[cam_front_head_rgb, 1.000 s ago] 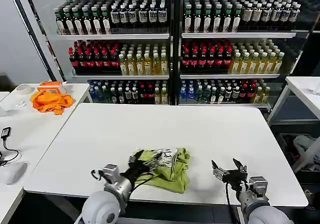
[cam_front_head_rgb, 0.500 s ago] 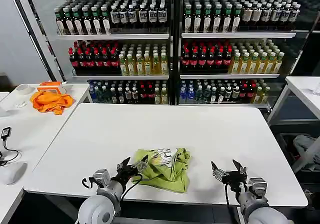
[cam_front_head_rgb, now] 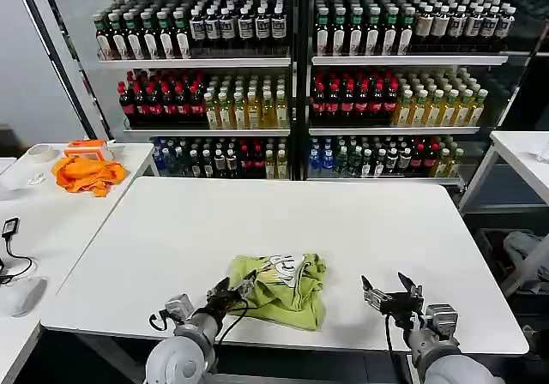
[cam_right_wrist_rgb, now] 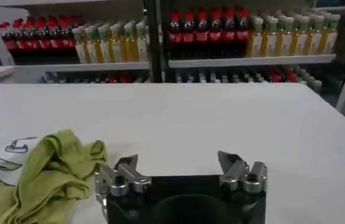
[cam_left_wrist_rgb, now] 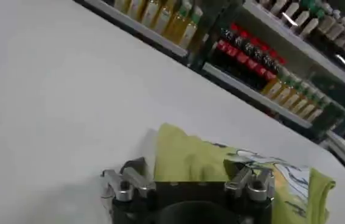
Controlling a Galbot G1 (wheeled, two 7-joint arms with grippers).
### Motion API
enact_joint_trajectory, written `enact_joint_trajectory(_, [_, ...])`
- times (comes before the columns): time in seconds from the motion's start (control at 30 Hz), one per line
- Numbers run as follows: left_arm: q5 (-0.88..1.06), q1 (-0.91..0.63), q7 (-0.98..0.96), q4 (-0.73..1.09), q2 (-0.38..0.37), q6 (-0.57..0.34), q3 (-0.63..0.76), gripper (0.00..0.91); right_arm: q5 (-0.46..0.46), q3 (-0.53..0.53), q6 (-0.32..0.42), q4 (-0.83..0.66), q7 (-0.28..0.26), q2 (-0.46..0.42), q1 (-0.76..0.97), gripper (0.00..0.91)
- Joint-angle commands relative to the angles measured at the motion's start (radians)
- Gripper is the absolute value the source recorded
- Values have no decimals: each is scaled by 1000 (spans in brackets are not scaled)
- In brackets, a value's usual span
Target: Fold and organize the clothes.
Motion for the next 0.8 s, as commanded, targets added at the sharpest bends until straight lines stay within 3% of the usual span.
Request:
enact_joint_trajectory(0.03, [-60,-7,-1,40,-35,-7,-12,181,0,1,0,0,0,1,-2,907])
enact_joint_trajectory(0.17, [-100,-17,1,65,-43,-9,-25,131,0,4,0,0,1,1,-4,907])
enact_joint_trajectory(0.6, [-230,-12,13,61,-96,-18,-69,101,1,-5,-1,-10,1,11,6,907])
enact_joint_trajectory(0.8, [-319,-10,9,-17,-88,-11,-164,91,1,-8,-1,-12,2,16,10,907])
